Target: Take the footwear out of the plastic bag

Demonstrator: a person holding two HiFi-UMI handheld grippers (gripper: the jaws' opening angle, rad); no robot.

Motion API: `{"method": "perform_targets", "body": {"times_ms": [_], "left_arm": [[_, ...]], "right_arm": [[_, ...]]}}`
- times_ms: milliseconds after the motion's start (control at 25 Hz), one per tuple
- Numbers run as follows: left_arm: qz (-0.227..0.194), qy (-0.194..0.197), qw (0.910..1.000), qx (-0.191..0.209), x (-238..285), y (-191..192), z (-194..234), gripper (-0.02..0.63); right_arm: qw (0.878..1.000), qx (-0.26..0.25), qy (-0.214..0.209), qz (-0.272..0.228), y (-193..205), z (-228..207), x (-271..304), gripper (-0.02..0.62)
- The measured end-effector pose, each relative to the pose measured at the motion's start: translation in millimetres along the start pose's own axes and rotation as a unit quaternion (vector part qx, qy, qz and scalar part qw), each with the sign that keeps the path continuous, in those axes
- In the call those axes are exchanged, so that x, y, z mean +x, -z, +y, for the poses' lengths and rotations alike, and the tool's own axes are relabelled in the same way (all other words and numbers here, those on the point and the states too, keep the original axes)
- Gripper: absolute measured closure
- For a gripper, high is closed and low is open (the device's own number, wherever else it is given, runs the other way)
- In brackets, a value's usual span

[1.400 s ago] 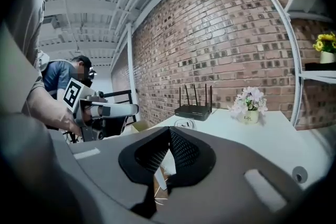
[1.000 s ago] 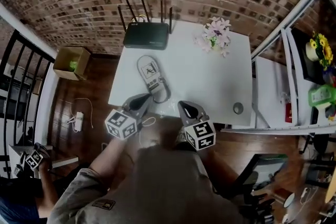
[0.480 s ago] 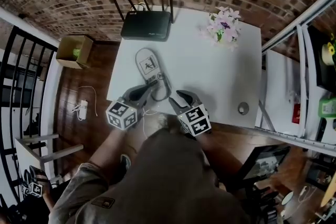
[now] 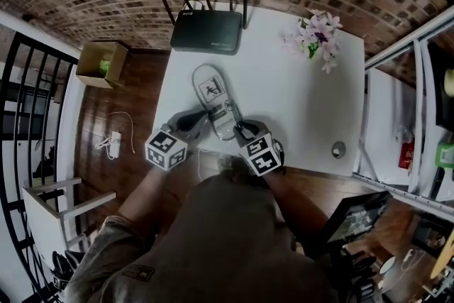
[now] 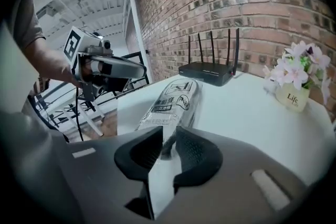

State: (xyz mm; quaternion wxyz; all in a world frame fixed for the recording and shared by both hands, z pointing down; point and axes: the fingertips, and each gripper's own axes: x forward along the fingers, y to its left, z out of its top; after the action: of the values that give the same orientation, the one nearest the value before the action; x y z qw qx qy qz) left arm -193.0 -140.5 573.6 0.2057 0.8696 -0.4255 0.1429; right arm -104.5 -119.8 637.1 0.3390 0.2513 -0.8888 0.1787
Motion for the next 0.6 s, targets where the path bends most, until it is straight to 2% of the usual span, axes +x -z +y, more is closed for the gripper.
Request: {"method": "perform_targets", "body": {"times_ms": [120,360,600], "left_arm": [[0.006,0.009,0.9999,0.009,2.3,1.5,3.5,0.603],[0.022,0.040,0.9981,0.042,17.8,2.0,-0.4,0.603],[0.048,0.075,0.9900,0.110,38.0,1.6,-7.6,0.596]], "right_arm": [[1.000,-0.020,0.011,0.007,0.1,-4.5,0.6,0.563],[0.997,-0.071,0.006,0.023,4.0,-18.8,-9.8,0.577],[0.988,-0.146,0.005,0.042,8.8,-37.1,-28.5,0.581]]}}
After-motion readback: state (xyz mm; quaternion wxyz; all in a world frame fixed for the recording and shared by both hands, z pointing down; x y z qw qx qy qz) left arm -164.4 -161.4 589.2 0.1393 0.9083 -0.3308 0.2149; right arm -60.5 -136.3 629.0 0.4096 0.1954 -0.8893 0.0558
